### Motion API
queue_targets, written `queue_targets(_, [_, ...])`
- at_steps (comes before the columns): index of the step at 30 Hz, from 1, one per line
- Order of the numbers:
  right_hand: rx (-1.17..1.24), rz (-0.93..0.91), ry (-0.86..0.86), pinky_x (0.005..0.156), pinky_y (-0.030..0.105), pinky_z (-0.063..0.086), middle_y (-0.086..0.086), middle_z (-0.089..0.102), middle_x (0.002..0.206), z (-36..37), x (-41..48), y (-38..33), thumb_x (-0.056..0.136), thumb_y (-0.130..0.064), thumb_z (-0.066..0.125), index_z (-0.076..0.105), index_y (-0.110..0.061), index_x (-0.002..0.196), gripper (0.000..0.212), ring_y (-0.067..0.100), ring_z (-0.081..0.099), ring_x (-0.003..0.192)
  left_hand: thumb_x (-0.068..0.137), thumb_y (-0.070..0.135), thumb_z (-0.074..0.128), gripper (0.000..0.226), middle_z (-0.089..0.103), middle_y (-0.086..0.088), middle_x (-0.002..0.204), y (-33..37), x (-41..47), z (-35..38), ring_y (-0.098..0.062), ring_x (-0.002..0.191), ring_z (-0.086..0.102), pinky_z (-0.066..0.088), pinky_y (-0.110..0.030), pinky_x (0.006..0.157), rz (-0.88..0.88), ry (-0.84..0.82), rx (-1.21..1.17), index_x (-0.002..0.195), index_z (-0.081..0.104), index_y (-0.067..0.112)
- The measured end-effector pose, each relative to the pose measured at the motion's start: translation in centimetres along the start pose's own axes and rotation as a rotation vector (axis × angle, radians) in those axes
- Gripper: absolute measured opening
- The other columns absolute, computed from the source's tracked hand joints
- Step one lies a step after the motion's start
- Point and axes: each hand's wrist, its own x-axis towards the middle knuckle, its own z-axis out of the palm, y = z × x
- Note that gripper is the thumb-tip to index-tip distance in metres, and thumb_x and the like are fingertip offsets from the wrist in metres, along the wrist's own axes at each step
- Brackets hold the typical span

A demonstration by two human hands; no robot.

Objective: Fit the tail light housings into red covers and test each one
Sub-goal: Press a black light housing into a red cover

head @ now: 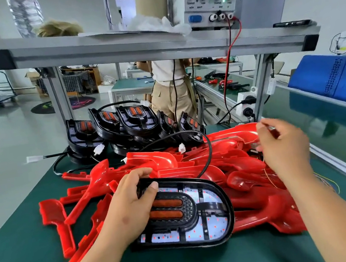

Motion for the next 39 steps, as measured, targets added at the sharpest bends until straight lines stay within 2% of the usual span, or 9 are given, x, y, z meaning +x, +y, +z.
queue_targets(5, [0.242, 0.017, 0.023, 0.047, 0.012, 0.045, -0.016, 0.069, 0.07, -1.0, -0.5, -1.2, 0.095, -0.019, 0.055, 0.063, -0.053, 0.102, 0.036, 0.005, 0.064, 0.048, 0.096, 0.015, 0.059, 0.031, 0.052, 0.016, 0.122, -0.2, 0.1, 0.0, 0.005, 0.11, 0.057, 0.051, -0.009, 0.078, 0.004, -0.031, -0.101, 0.111, 0.059, 0.042])
queue_targets(8, [0.284, 0.074, -0.008, 0.039, 0.01, 0.037, -0.008, 0.064, 0.056, -1.0, -0.9, -1.4, 0.092, -0.013, 0.053, 0.07, -0.045, 0.09, 0.037, 0.003, 0.059, 0.041, 0.097, 0.012, 0.058, 0.033, 0.06, 0.013, 0.119, -0.2, 0.0, 0.1, -0.026, 0.104, 0.068, 0.056, -0.045, 0.088, -0.054, -0.142, -0.199, 0.113, 0.064, 0.04])
queue_targets(11, [0.345, 0.153, -0.016, 0.038, 0.014, 0.038, -0.004, 0.062, 0.049, -1.1, -1.5, -1.1, 0.086, -0.008, 0.049, 0.072, -0.044, 0.075, 0.044, 0.005, 0.055, 0.038, 0.098, 0.014, 0.056, 0.03, 0.07, 0.003, 0.112, -0.2, 0.1, 0.4, -0.021, 0.101, 0.069, 0.057, -0.045, 0.085, -0.065, -0.16, -0.234, 0.109, 0.065, 0.041])
queue_targets(16, [0.535, 0.491, -0.11, 0.03, 0.018, 0.031, 0.004, 0.06, 0.046, -1.6, -0.7, -0.4, 0.091, -0.023, 0.06, 0.069, -0.012, 0.081, 0.018, 0.011, 0.05, 0.033, 0.102, 0.01, 0.042, 0.044, 0.046, 0.012, 0.123, -1.0, 0.4, 1.1, -0.039, 0.105, 0.064, 0.055, -0.055, 0.083, -0.149, -0.025, -0.303, 0.105, 0.064, 0.049])
queue_targets(20, [0.743, 0.538, -0.206, 0.038, 0.018, 0.045, 0.011, 0.068, 0.057, -2.2, -0.6, 0.0, 0.08, -0.052, 0.067, 0.065, -0.01, 0.08, 0.043, 0.016, 0.064, 0.047, 0.101, 0.011, 0.041, 0.048, 0.049, 0.027, 0.114, -0.8, 0.3, 1.4, -0.021, 0.105, 0.066, 0.055, -0.042, 0.087, -0.076, 0.071, -0.256, 0.104, 0.06, 0.055])
queue_targets(24, [0.809, 0.368, -0.285, 0.05, 0.017, 0.053, 0.009, 0.073, 0.068, -2.9, -1.2, -0.6, 0.068, -0.036, 0.074, 0.065, -0.012, 0.081, 0.028, 0.018, 0.072, 0.061, 0.099, 0.011, 0.044, 0.051, 0.047, 0.026, 0.11, -0.1, 0.2, 1.1, 0.028, 0.103, 0.038, 0.034, -0.004, 0.082, -0.03, 0.252, -0.093, 0.096, 0.051, 0.061])
queue_targets(31, [1.163, 0.485, -0.42, 0.036, 0.016, 0.037, -0.002, 0.056, 0.045, -3.5, -2.8, -3.7, 0.078, -0.037, 0.062, 0.07, -0.023, 0.062, 0.023, 0.007, 0.051, 0.036, 0.102, 0.017, 0.041, 0.037, 0.05, 0.019, 0.114, 0.1, 0.3, 1.4, -0.001, 0.11, 0.048, 0.038, -0.029, 0.097, -0.093, 0.292, -0.143, 0.097, 0.052, 0.053])
queue_targets(36, [0.782, 0.585, -0.92, 0.033, 0.016, 0.027, 0.011, 0.054, 0.043, -0.8, -7.0, -4.2, 0.069, -0.043, 0.067, 0.065, -0.015, 0.062, 0.029, 0.016, 0.043, 0.027, 0.104, 0.018, 0.041, 0.033, 0.059, -0.003, 0.123, 0.6, 0.8, 1.4, -0.024, 0.113, 0.059, 0.049, -0.05, 0.097, -0.197, 0.268, -0.345, 0.099, 0.06, 0.044])
queue_targets(39, [0.63, 0.609, -0.92, 0.033, 0.016, 0.027, 0.012, 0.056, 0.047, -0.1, -7.6, -3.8, 0.065, -0.048, 0.068, 0.059, -0.013, 0.069, 0.037, 0.017, 0.045, 0.03, 0.105, 0.016, 0.04, 0.031, 0.072, -0.005, 0.106, 0.9, 0.8, 1.3, -0.022, 0.089, 0.072, 0.061, -0.037, 0.066, -0.245, 0.267, -0.518, 0.102, 0.063, 0.037])
